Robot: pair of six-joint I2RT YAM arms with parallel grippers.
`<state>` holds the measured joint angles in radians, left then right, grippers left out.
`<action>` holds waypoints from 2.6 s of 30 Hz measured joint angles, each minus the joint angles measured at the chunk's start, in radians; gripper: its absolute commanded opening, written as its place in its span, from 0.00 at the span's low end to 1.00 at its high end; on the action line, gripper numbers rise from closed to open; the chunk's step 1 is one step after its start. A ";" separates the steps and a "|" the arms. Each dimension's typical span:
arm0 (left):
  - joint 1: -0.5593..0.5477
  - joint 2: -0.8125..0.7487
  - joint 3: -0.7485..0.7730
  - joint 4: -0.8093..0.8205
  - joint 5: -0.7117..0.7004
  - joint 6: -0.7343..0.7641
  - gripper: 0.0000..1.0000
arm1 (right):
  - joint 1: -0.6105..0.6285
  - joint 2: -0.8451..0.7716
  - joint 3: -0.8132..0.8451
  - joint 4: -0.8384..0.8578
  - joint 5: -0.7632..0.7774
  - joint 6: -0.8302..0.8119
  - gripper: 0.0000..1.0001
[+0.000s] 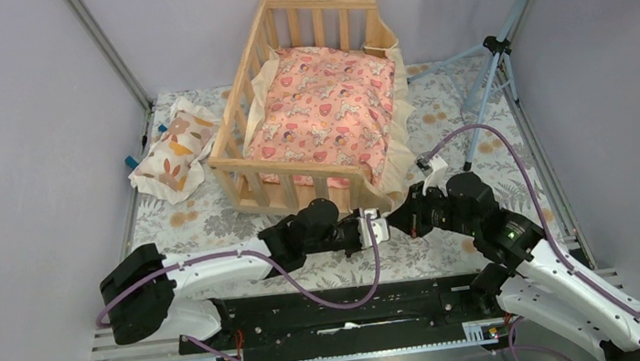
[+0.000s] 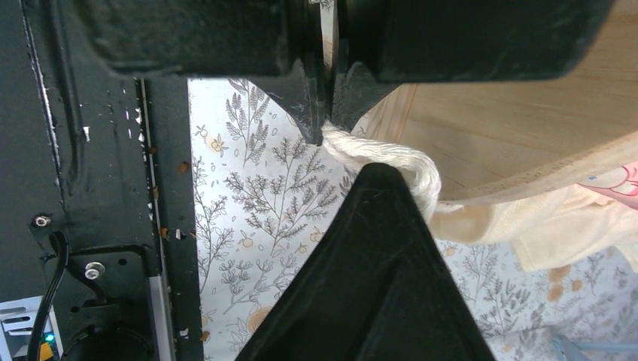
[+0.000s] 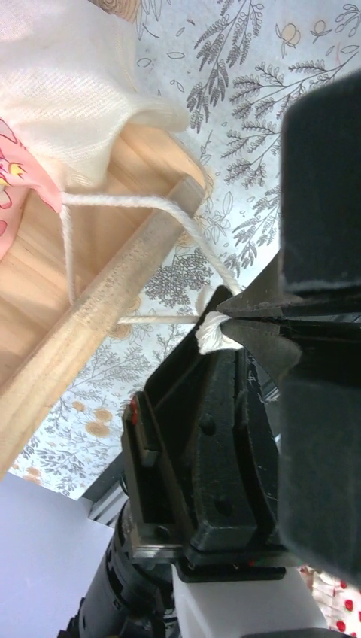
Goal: Set up the pet bed
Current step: Tie the ropes to the bed frame.
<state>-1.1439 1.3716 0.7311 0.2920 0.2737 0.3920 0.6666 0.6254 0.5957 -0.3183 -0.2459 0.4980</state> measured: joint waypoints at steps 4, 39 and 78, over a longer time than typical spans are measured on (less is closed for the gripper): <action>0.003 0.000 0.011 -0.036 0.006 -0.020 0.00 | 0.000 0.030 -0.007 0.040 0.019 0.000 0.01; 0.061 -0.002 0.020 -0.051 0.055 -0.180 0.00 | 0.000 0.075 0.048 -0.014 0.015 -0.129 0.49; 0.083 -0.002 0.043 -0.079 0.089 -0.359 0.00 | 0.000 0.180 0.032 0.106 0.017 -0.078 0.15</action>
<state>-1.0607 1.3701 0.7746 0.2131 0.3622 0.0326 0.6666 0.8055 0.6273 -0.2127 -0.2287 0.4202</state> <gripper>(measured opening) 0.029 0.169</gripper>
